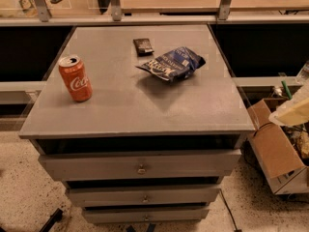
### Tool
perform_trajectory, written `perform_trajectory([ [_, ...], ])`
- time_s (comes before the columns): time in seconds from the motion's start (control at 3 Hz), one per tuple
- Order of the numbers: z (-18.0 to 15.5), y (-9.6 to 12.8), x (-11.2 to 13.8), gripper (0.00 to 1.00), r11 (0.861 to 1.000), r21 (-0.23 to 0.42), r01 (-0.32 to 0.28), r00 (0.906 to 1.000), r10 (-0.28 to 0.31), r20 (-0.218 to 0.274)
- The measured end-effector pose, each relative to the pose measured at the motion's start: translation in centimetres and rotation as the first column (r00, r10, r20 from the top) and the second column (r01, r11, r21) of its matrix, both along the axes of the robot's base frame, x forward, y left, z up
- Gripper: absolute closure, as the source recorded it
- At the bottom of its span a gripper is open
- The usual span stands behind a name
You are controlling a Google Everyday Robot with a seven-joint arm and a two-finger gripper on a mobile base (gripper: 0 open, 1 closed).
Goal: Move brown chip bag near sponge
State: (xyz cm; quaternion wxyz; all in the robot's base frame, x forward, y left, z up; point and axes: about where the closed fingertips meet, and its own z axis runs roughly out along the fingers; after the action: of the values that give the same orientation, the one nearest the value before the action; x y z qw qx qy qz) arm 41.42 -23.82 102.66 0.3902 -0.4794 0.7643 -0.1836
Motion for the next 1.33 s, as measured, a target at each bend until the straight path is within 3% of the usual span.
perform_trajectory([
  [0.33,-1.6,0.7,0.2,0.0,0.999,0.048,0.01,0.9997,-0.011,0.02],
  [0.67,-3.3,0.8,0.8,0.0,0.996,0.076,0.049,0.9964,-0.054,0.065],
  [1.0,-6.1,0.5,1.6,0.0,0.989,0.106,0.099,0.992,-0.106,0.068],
  [1.33,-9.4,-0.9,2.4,0.0,0.961,0.214,0.174,0.9804,-0.189,0.055],
])
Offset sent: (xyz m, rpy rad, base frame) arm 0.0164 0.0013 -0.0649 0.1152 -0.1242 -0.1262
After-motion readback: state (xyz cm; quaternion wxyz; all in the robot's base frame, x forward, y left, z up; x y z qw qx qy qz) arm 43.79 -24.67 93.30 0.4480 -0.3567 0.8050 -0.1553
